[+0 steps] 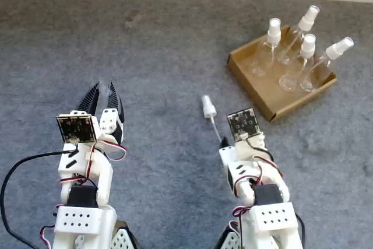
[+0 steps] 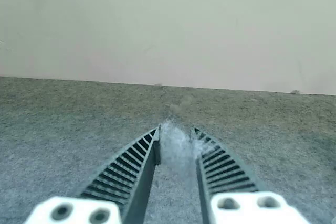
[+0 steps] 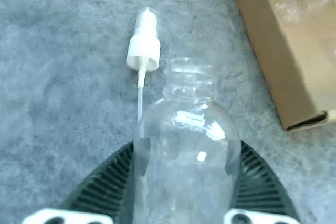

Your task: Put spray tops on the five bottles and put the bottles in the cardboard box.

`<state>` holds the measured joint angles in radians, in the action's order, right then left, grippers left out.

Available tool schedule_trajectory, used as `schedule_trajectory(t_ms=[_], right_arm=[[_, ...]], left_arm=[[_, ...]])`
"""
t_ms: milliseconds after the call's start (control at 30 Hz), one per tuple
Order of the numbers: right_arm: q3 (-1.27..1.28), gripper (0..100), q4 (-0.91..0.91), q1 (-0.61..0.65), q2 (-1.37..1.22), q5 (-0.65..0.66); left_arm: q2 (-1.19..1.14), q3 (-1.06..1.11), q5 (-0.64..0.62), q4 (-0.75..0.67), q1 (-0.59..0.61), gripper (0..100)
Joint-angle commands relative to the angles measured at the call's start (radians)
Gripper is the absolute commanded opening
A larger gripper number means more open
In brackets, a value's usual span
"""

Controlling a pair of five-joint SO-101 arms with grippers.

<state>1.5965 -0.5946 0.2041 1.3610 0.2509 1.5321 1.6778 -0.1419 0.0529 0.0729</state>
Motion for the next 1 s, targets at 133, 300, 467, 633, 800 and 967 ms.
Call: schedule_trajectory(t_ms=[133, 300, 467, 633, 800, 967], right_arm=[[0.05, 17.1, 0.033, -0.027, 0.104, -0.006], [0.088, 17.1, 0.033, -0.033, 0.16, -0.005], [0.124, 17.1, 0.033, -0.031, 0.191, -0.005], [0.143, 17.1, 0.033, -0.027, 0.213, -0.005], [0.151, 17.1, 0.033, -0.027, 0.236, -0.005], [0.151, 17.1, 0.031, -0.027, 0.251, -0.005]], left_arm=[[0.008, 0.025, 0.006, 0.005, -0.013, 7], [0.008, 0.025, 0.006, 0.005, -0.013, 7], [0.01, 0.025, 0.003, 0.005, -0.013, 7], [0.01, 0.025, 0.002, 0.005, -0.013, 7], [0.01, 0.025, 0.002, 0.005, -0.015, 7], [0.007, 0.025, 0.002, 0.006, -0.015, 7]])
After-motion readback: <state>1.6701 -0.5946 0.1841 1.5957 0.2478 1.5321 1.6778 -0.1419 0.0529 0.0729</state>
